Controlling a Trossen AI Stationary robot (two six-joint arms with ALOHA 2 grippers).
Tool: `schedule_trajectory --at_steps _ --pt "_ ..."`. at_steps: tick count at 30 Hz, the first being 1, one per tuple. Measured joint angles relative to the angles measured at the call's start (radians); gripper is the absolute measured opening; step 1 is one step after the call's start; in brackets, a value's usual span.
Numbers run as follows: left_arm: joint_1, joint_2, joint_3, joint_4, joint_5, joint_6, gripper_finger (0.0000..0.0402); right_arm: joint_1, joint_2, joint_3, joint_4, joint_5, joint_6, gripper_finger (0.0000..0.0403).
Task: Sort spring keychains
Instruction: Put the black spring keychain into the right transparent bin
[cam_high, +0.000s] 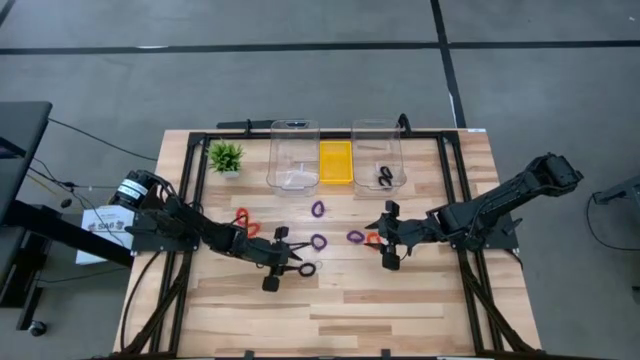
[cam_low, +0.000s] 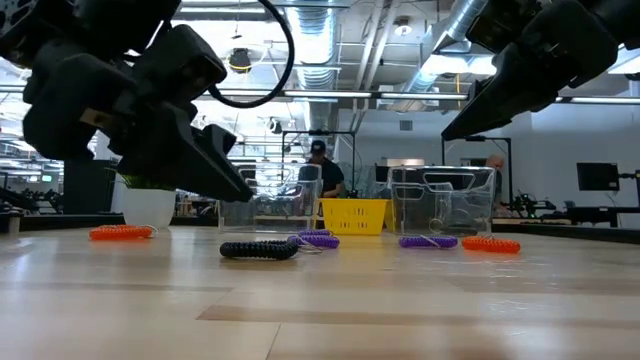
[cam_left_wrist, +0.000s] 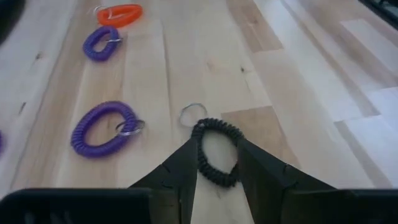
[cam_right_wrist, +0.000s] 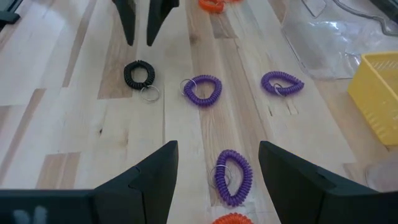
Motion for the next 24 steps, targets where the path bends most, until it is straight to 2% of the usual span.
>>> schedule_trajectory --at_steps 11,16,24 --pt "0.013 0.148 0.082 -0.002 0.0 0.032 0.0113 -0.002 0.0 0.001 0.0 0.001 -0.008 0.0217" --pt "0.03 0.177 0.103 0.005 0.06 0.026 0.0113 0.0 0.0 0.001 -0.006 0.001 -0.007 0.0217" --pt "0.032 0.188 0.104 0.005 0.063 0.019 0.0113 0.0 0.0 0.001 -0.006 0.001 -0.008 0.0217"
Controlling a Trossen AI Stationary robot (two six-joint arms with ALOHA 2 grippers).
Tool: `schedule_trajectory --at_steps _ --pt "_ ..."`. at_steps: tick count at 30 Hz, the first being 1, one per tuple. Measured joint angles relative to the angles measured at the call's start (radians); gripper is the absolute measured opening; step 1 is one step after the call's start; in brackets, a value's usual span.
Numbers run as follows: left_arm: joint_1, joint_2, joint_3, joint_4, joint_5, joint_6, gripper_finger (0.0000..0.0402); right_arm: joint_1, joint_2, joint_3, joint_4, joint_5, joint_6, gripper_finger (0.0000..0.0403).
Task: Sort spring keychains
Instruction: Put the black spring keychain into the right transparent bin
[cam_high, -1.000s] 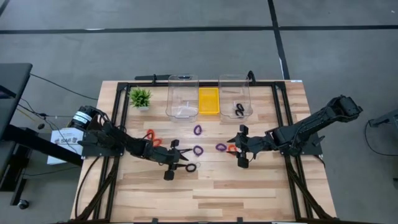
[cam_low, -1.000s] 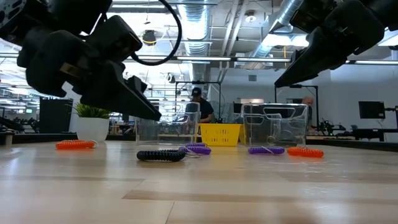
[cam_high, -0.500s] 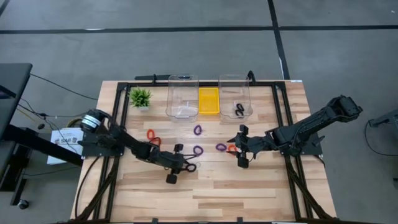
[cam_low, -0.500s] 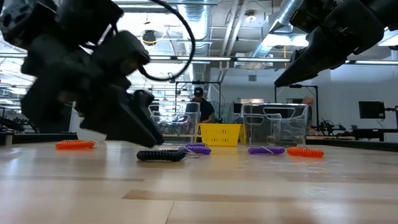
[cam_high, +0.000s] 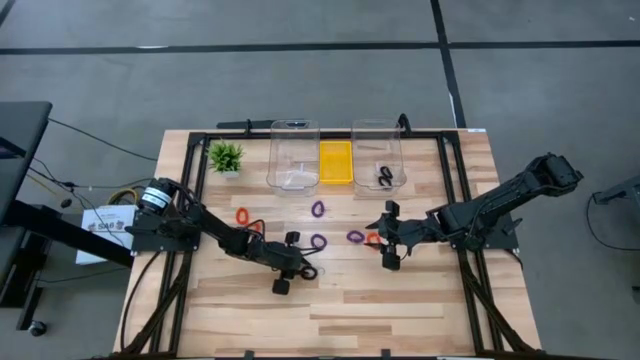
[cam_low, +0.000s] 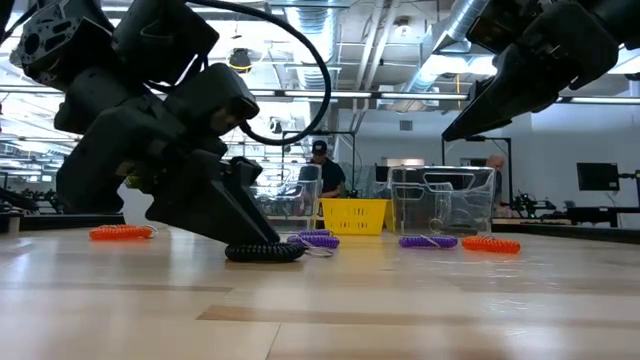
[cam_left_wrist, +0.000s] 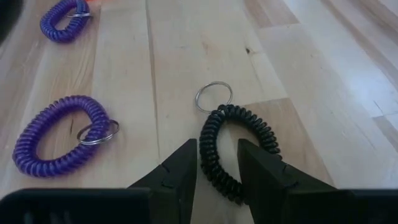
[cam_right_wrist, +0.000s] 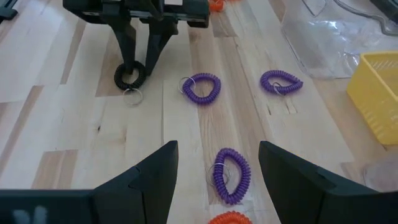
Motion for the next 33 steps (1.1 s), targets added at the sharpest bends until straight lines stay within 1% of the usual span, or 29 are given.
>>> schedule_trajectory --at_steps 5,13,22,25,30,33 --pt "0.007 0.0 0.0 -0.012 -0.037 -0.046 0.0113 0.0 0.0 0.0 0.001 0.0 0.0 0.0217" --pt "0.046 -0.002 0.001 -0.073 -0.018 -0.151 0.0113 0.0 0.0 0.0 0.001 0.0 0.0 0.0217" --pt "0.05 -0.001 0.0 -0.083 -0.002 -0.135 0.0111 0.0 0.0 0.0 0.001 0.0 0.0 0.0217" --pt "0.05 0.0 0.0 -0.085 -0.001 -0.111 0.0095 0.0 0.0 0.0 0.001 0.0 0.0 0.0217" --pt "0.051 -0.001 -0.002 -0.085 -0.003 -0.1 0.0045 0.0 0.0 0.0 0.001 0.0 0.0 0.0217" --pt "0.051 -0.013 -0.002 -0.088 -0.001 -0.097 0.0024 0.0 0.0 0.0 0.001 0.0 0.0 0.0217"
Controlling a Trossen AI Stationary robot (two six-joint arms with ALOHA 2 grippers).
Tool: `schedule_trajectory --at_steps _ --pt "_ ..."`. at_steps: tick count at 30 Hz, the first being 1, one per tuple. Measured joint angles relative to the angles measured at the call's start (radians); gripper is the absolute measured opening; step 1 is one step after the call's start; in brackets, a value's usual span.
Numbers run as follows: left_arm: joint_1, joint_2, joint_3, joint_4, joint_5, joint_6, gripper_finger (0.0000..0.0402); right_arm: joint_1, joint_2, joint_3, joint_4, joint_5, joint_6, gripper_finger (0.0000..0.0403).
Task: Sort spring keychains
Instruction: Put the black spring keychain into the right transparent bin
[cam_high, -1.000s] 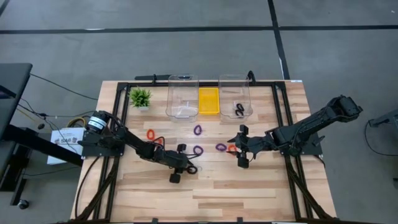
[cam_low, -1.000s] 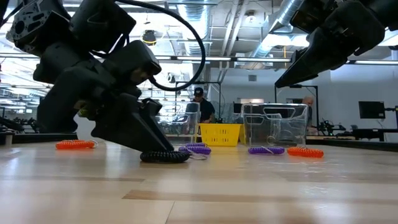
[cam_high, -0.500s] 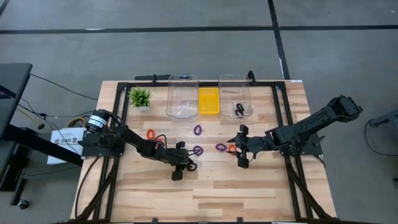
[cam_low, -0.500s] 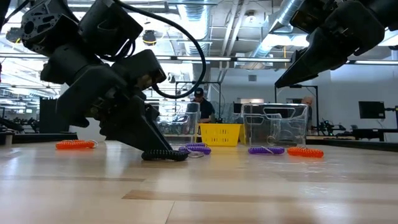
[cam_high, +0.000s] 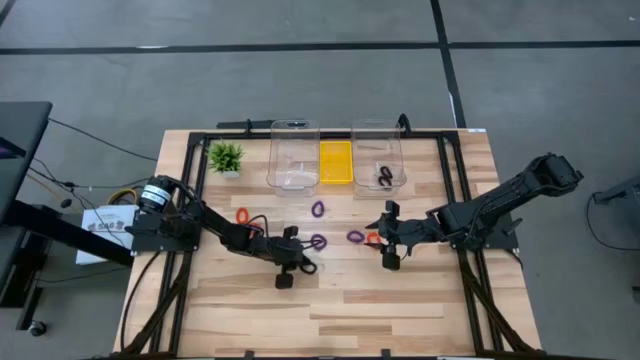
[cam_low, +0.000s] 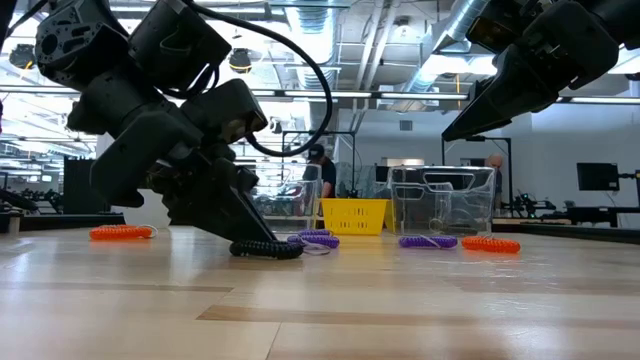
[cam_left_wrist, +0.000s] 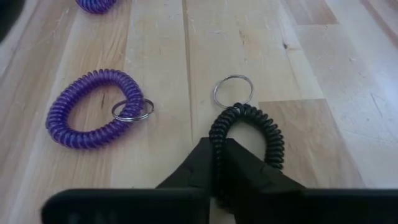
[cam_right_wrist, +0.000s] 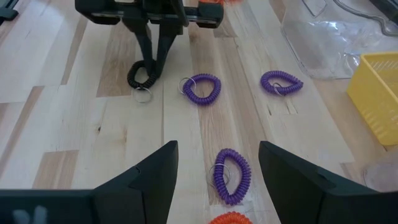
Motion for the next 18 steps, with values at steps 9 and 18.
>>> schedule_trajectory --at_steps 9,18 --pt "-0.02 -0.088 -0.005 -0.011 0.004 0.043 0.0029 0.0 0.0 0.0 0.011 0.0 0.0 0.0217" --pt "-0.044 -0.145 -0.004 0.03 -0.077 0.053 0.0029 -0.001 0.0 -0.001 0.077 0.002 0.007 0.0217"
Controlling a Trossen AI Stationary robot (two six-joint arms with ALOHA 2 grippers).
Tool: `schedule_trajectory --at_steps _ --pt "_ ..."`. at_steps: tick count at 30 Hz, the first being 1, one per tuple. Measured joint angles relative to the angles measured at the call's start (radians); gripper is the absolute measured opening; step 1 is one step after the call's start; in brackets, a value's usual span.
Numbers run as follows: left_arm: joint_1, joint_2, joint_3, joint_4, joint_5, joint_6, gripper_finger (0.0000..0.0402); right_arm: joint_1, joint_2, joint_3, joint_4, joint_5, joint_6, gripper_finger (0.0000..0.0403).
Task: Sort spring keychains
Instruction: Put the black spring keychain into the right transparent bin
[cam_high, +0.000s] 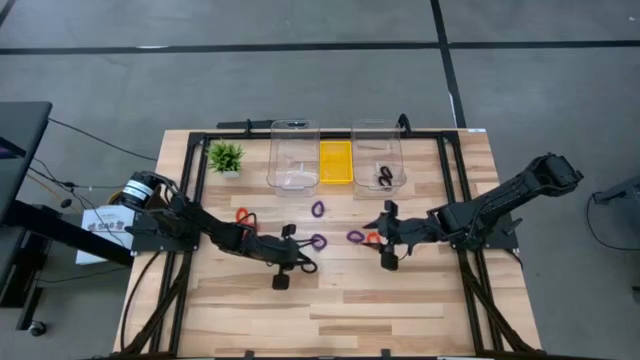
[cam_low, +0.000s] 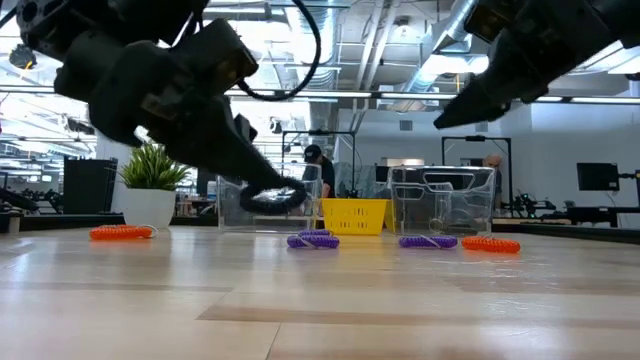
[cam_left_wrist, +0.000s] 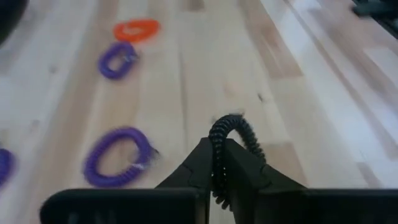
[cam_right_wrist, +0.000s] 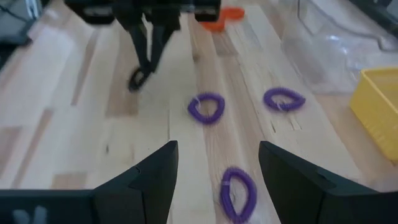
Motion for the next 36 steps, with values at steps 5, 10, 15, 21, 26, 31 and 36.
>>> schedule_trajectory --at_steps 5,10,15,21,26,31,36 --pt "-0.009 0.0 0.0 0.06 -0.113 0.008 0.0029 0.0 0.0 0.0 0.085 -0.001 0.0 0.0217" --pt "-0.011 0.0 0.001 0.1 -0.198 0.001 0.0029 0.0 0.0 0.0 0.146 0.002 0.0 0.0217" --pt "-0.012 0.0 0.002 0.127 -0.216 -0.005 0.0029 0.0 0.0 0.0 0.226 0.03 -0.051 0.0217" --pt "-0.011 0.0 0.002 0.134 -0.217 -0.007 0.0029 0.0 0.0 0.0 0.258 0.031 -0.058 0.0217" --pt "0.002 0.0 0.002 0.211 -0.216 0.017 0.0029 -0.006 0.064 -0.001 0.331 0.033 -0.078 0.0217" --pt "0.04 0.0 0.003 0.277 -0.216 0.077 0.0029 -0.039 0.181 0.0 0.497 0.033 -0.138 0.0217" --pt "0.103 0.0 0.031 0.279 -0.199 0.137 0.0029 -0.081 0.245 0.0 0.578 0.024 -0.14 0.0217"
